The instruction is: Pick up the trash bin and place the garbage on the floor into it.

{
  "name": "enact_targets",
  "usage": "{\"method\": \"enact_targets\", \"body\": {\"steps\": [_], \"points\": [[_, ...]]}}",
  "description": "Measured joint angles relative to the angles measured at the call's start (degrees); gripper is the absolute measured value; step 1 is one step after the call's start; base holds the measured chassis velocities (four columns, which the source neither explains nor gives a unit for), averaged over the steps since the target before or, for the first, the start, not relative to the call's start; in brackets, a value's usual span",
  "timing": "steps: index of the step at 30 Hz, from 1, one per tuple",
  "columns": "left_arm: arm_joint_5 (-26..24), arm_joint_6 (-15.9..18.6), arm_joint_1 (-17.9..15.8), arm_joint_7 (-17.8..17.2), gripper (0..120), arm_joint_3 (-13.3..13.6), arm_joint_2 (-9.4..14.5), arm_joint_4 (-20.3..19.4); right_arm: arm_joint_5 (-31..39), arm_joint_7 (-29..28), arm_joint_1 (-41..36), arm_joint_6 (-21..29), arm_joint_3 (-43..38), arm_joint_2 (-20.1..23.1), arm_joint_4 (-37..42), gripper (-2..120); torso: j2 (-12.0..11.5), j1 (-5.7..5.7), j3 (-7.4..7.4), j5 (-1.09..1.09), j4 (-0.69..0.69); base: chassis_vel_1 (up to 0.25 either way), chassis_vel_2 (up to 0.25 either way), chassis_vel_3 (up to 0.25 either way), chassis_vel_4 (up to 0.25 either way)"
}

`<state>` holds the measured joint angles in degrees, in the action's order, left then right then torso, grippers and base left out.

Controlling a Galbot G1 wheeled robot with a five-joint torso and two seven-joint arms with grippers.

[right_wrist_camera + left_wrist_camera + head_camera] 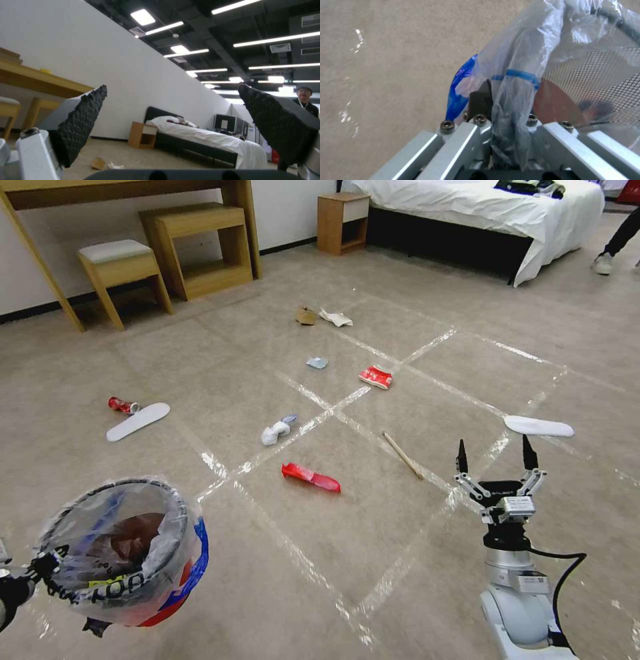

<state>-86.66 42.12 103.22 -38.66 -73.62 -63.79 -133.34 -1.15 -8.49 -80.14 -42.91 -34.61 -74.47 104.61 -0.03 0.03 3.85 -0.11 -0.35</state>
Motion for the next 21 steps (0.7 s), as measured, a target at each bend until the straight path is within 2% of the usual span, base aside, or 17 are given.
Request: {"method": "enact_targets", "body": {"steps": [11,15,21], "points": [[0.3,0.0,0.3,0.1,0,0.2,-0.4,-0.4,-0.7,0.0,0.2,-0.8,-0.4,0.0,-0.2,100,0.0,0.00,0.01,0.01,0.00,-0.197,0.184,0.190,-0.196],[0.3,0.0,0.4,0.1,0,0.2,-0.4,-0.5,-1.2,-0.5,0.1,-0.7,-0.4,0.0,-0.2,100,0.0,0.00,0.01,0.01,-0.01,-0.108,0.073,0.073,-0.081],[0.2,0.0,0.5,0.1,0,0.1,-0.2,-0.6,-1.3,-0.4,0.0,-0.7,-0.5,0.0,0.0,100,0.0,-0.01,-0.01,0.00,-0.01,0.000,0.000,0.000,0.000]]}}
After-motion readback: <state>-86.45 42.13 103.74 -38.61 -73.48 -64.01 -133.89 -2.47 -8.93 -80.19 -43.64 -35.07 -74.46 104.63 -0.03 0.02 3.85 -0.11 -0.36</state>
